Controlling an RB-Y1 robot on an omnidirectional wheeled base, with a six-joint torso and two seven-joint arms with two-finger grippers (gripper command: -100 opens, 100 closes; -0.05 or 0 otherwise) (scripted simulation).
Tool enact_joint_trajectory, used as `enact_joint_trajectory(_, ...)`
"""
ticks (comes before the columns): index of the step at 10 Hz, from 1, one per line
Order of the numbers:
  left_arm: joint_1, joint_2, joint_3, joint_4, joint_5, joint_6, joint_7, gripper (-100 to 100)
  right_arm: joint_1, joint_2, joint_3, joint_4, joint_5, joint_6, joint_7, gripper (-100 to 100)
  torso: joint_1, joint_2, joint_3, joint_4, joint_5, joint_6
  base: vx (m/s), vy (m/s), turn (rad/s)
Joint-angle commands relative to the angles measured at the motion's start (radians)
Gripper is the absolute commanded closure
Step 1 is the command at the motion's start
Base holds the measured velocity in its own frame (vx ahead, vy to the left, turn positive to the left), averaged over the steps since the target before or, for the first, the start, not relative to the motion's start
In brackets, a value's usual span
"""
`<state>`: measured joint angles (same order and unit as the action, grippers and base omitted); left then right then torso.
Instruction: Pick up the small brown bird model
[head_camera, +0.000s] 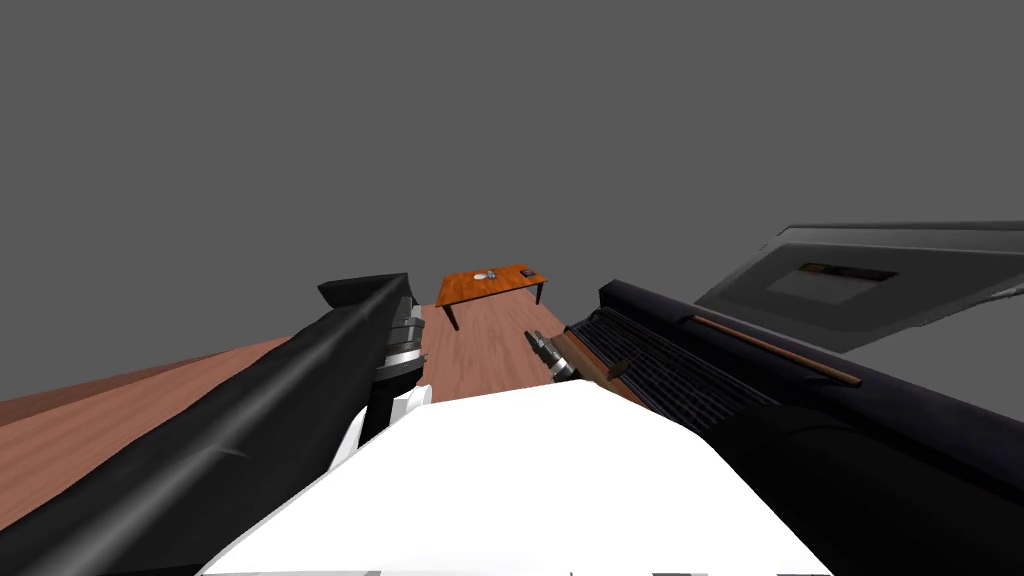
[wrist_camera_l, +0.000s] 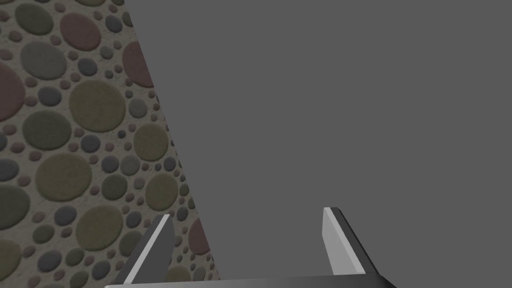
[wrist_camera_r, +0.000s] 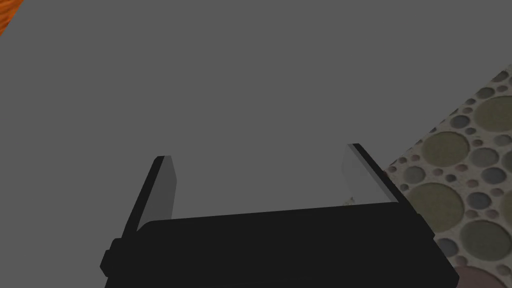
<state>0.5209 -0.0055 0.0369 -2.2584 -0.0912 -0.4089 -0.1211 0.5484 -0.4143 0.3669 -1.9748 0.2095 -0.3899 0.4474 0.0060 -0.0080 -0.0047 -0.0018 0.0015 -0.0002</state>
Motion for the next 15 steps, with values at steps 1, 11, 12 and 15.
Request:
enact_joint_trajectory(1, 0.000, 0.000, 0.000, 0.000, 0.000, 0.000, 0.000, 0, 0.001, -0.016, 0.028, 0.029, 0.014, -0.008, 0.023, -100, 0.000, 0.000, 0.000, 0.000, 0.000, 0.000, 0.082, 0.046, 0.044)
enact_joint_trajectory(11, 0.000, 0.000, 0.000, 0.000, 0.000, 0.000, 0.000, 0, -0.034, -0.275, 0.295, 0.243, 0.188, 0.083, 0.229, -100, -0.007, 0.008, 0.004, 0.002, -0.001, 0.000, 0.042, 0.003, 0.120)
enact_joint_trajectory(12, 0.000, 0.000, 0.000, 0.000, 0.000, 0.000, 0.000, 0, -0.034, -0.283, 0.304, 0.243, 0.188, 0.083, 0.229, -100, -0.008, 0.009, 0.005, 0.002, -0.002, 0.000, -0.001, -0.035, 0.041)
enact_joint_trajectory(15, 0.000, 0.000, 0.000, 0.000, 0.000, 0.000, 0.000, 0, -0.055, -0.362, 0.369, 0.293, 0.230, 0.127, 0.269, -100, -0.007, 0.010, 0.006, 0.002, -0.001, 0.001, -0.015, -0.023, 0.094)
